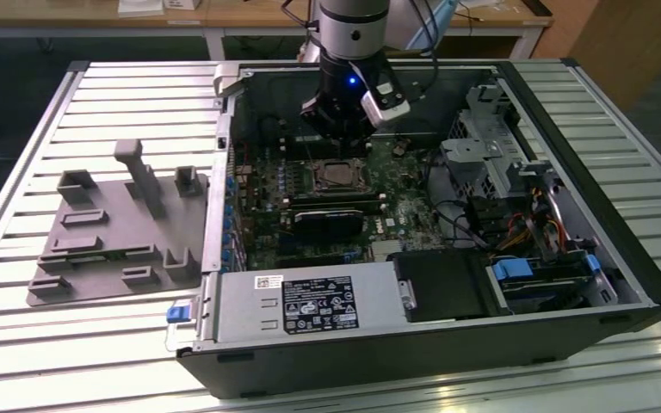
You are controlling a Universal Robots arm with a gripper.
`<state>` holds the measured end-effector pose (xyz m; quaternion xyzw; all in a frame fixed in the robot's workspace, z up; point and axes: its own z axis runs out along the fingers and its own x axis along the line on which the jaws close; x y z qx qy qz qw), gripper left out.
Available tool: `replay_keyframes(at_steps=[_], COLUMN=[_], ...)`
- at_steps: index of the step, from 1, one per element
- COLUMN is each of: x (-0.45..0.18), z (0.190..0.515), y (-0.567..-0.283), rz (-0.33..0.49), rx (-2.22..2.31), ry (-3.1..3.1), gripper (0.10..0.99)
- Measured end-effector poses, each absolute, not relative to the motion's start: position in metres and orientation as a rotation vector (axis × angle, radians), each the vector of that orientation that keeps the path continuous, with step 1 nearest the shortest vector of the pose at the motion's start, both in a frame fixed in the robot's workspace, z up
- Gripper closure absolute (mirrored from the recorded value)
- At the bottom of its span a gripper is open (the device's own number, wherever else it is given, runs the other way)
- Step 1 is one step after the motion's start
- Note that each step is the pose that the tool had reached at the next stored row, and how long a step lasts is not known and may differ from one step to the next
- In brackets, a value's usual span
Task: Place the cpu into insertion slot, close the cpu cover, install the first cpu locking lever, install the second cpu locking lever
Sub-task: 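Install the first cpu locking lever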
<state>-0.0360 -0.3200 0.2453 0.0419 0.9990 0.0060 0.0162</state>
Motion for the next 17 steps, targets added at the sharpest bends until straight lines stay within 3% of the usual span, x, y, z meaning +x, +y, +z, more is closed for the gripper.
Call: replay_keyframes(at_steps=[17], x=[-0.047], z=[0.245], y=[-0.32], rz=[0.019], rx=[0.13], ry=[3.106], gripper=[0.984])
